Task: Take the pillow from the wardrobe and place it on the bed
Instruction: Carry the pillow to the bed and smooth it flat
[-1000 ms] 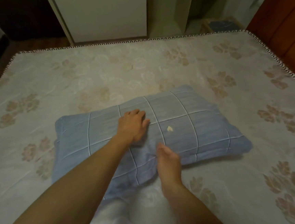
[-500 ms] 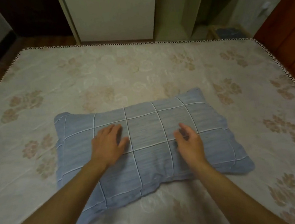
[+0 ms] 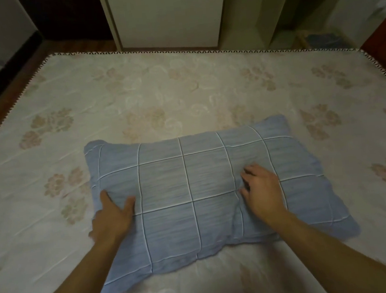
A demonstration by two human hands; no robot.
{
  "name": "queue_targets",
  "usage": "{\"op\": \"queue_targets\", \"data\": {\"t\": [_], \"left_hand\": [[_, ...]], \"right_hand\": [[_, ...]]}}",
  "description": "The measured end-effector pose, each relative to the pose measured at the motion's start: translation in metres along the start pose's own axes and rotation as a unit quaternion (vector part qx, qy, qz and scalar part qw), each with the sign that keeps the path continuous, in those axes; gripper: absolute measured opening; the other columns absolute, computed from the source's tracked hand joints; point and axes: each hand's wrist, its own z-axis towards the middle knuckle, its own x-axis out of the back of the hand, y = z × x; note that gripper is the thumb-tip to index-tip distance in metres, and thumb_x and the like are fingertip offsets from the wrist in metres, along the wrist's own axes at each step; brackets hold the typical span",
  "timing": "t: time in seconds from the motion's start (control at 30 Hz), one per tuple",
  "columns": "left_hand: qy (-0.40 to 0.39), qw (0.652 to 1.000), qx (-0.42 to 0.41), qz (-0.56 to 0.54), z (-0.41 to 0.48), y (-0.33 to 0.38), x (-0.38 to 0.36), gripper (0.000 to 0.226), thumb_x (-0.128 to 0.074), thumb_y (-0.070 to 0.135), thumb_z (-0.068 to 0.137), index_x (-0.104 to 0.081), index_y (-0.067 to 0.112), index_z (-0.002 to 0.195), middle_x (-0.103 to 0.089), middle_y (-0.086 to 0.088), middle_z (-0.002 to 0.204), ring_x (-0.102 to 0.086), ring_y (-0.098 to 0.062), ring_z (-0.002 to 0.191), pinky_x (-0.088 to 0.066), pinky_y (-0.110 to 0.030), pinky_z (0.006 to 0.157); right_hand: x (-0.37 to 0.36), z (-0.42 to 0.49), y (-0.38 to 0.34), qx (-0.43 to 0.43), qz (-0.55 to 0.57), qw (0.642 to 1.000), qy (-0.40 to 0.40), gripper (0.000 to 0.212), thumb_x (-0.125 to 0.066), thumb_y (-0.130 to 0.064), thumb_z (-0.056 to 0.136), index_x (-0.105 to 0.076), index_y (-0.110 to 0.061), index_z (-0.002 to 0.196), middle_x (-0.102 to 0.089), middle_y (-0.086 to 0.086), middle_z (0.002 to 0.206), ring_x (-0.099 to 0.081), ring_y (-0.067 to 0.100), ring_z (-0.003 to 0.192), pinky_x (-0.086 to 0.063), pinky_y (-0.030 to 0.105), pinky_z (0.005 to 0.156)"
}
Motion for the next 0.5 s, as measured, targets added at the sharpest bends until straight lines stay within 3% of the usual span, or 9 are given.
{"op": "queue_targets", "data": {"t": [0.07,0.17,0.27,0.37,0.5], "left_hand": [[0.023,1.000,0.006,0.001,0.002,0.002,-0.006,0.072,-0.053,0.054,0.089,-0.028,0.015,0.145,-0.053,-0.030,0.131,-0.052,-0.050,0.115,-0.042,-0.056,0.096],[0.064,0.998,0.007,-0.008,0.005,0.003,-0.013,0.036,-0.053,0.040,0.093,-0.050,0.016,0.120,-0.062,-0.026,0.117,-0.058,-0.045,0.104,-0.046,-0.047,0.085],[0.088,0.996,-0.012,-0.028,0.010,-0.003,-0.012,0.011,-0.051,0.030,0.095,-0.056,0.020,0.096,-0.065,-0.021,0.101,-0.060,-0.041,0.090,-0.047,-0.044,0.078],[0.133,0.987,-0.031,-0.079,0.022,-0.003,-0.001,0.012,-0.052,0.024,0.094,-0.054,0.016,0.085,-0.063,-0.018,0.088,-0.058,-0.038,0.080,-0.045,-0.042,0.070],[0.191,0.969,-0.104,-0.117,0.048,0.022,0.028,0.014,-0.056,0.023,0.090,-0.055,0.013,0.081,-0.065,-0.016,0.084,-0.059,-0.036,0.077,-0.046,-0.041,0.070]], "right_hand": [[-0.005,0.000,-0.007,-0.013,-0.006,1.000,0.020,0.011,-0.068,-0.011,0.078,-0.074,-0.004,0.084,-0.069,0.014,0.096,-0.061,0.034,0.100,-0.045,0.039,0.081],[-0.015,-0.004,-0.008,-0.032,-0.023,0.999,0.028,0.008,-0.067,-0.003,0.077,-0.069,-0.004,0.069,-0.067,0.015,0.081,-0.061,0.035,0.088,-0.041,0.039,0.070],[-0.022,-0.006,-0.010,-0.040,-0.025,0.999,0.020,0.008,-0.064,0.000,0.079,-0.068,-0.005,0.075,-0.066,0.016,0.086,-0.061,0.036,0.091,-0.042,0.041,0.074],[-0.019,-0.003,-0.014,-0.053,-0.038,0.998,0.000,0.007,-0.061,-0.005,0.082,-0.066,-0.006,0.086,-0.065,0.016,0.096,-0.057,0.036,0.098,-0.041,0.042,0.080],[0.000,0.006,-0.016,-0.078,0.051,0.993,0.070,0.007,-0.057,-0.007,0.089,-0.062,-0.005,0.084,-0.063,0.018,0.093,-0.057,0.037,0.093,-0.041,0.044,0.080]]}}
